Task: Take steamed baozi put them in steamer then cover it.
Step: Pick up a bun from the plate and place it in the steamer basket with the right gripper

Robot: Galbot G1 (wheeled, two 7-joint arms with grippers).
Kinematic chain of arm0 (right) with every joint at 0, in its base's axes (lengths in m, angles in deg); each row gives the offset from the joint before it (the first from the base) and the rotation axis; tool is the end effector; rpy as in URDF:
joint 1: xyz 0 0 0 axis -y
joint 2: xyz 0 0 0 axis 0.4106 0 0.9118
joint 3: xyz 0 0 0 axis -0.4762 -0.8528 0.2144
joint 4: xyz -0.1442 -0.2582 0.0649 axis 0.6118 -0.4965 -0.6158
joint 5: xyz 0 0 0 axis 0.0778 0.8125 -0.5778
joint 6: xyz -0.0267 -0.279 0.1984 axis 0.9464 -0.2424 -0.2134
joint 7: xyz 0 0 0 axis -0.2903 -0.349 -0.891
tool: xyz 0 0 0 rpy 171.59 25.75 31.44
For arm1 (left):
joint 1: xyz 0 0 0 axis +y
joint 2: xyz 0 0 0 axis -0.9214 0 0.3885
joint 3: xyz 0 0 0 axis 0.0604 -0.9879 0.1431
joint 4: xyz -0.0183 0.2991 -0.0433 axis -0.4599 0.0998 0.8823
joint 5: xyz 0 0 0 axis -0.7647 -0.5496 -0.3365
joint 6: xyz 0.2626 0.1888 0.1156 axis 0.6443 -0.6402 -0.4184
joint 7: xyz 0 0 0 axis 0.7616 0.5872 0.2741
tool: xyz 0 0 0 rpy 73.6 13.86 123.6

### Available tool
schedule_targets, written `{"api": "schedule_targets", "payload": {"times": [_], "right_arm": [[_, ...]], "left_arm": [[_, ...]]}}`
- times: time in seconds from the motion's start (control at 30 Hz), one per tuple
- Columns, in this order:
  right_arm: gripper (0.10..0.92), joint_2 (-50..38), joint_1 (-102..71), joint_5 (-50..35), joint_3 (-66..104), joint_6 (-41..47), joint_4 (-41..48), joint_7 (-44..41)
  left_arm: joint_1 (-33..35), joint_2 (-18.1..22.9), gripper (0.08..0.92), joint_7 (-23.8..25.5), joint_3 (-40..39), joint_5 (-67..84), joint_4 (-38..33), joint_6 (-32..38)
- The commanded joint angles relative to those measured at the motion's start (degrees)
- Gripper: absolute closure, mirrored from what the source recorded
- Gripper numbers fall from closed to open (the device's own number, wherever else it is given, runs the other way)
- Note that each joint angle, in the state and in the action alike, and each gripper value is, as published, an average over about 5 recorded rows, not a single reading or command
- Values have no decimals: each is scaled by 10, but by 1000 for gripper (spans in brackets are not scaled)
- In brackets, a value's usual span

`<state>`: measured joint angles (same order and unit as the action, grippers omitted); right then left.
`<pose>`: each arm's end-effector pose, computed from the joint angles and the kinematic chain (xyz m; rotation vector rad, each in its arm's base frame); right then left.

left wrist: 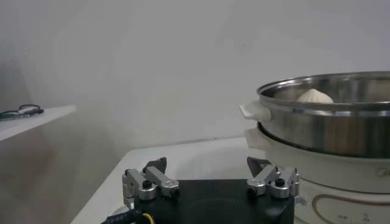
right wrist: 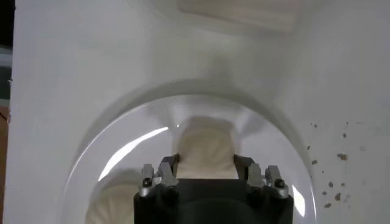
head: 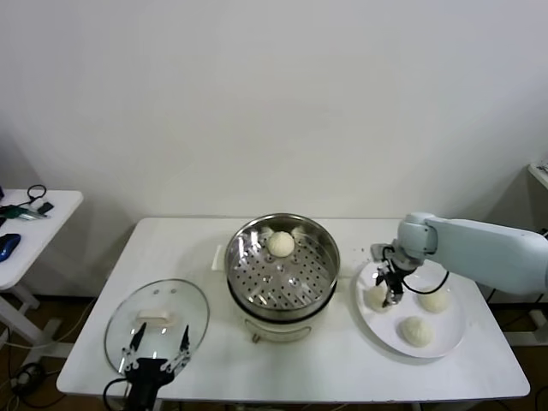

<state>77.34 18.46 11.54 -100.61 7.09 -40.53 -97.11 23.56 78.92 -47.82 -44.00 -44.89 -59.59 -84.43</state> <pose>0.4749 -0.0797 -0.2056 1.2511 -1.2478 1.2515 0.1144 0.0348 -0.2868 0.0272 -2.9240 -0.1810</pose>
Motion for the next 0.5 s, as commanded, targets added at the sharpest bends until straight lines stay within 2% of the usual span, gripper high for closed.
{"api": "schedule_targets", "payload": {"times": [0.03, 0.27, 0.5], "right_arm": [[409, 0, 71, -22, -38, -21, -7, -38], [414, 17, 274, -79, -148, -59, -39, -89], [414, 91, 480, -197, -203, -69, -59, -125]], "left_arm": [[1, 0, 177, 0, 0, 0, 0, -1], [2, -2, 177, 0, 1, 3, -3, -2], [5, -6, 177, 0, 0, 4, -9, -5]]}}
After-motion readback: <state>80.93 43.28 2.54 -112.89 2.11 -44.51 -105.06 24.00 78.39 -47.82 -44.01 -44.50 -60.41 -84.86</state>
